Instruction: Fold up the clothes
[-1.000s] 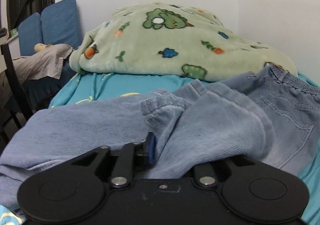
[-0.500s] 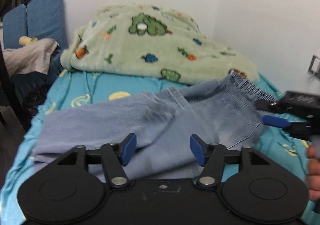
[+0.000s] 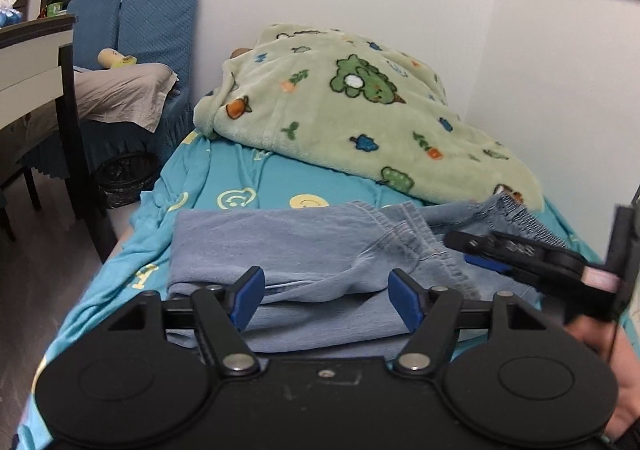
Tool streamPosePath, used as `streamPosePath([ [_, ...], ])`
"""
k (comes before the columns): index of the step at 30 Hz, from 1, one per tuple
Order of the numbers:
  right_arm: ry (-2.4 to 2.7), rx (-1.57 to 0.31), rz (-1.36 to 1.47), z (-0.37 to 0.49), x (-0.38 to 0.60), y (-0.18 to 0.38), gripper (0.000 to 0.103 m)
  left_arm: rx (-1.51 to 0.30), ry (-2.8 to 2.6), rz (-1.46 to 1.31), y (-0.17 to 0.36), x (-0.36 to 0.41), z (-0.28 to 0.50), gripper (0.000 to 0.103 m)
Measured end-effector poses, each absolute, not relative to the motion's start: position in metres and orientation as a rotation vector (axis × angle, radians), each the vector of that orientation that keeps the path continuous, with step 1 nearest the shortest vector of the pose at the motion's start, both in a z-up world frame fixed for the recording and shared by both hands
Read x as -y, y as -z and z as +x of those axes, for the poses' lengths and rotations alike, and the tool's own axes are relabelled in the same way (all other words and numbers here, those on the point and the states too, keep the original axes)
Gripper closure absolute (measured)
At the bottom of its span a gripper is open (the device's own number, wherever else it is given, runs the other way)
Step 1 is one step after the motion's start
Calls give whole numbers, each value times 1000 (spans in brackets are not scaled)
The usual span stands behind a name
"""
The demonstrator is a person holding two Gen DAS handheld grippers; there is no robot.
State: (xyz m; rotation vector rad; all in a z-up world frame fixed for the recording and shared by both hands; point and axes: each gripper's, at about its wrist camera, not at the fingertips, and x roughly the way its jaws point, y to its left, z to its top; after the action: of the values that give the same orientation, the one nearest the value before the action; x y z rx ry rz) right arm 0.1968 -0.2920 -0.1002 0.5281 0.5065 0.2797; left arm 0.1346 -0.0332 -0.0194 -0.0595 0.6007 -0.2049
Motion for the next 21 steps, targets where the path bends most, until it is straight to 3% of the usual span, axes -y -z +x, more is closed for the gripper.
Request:
streamPosePath([
  [12,-334,-497,448,246,254,115,52,-650,226,-20,38,33,161,37],
  [15,-304,-520,428,248,253,123,58,-667,230,-27,42,31,163,37],
  [20,-278,-505,405,238,253,118,88,-669,220,-63,42,21,162,37],
  [21,-273,-492,397,234,253,113,88,-665,217,-75,41,19,161,37],
])
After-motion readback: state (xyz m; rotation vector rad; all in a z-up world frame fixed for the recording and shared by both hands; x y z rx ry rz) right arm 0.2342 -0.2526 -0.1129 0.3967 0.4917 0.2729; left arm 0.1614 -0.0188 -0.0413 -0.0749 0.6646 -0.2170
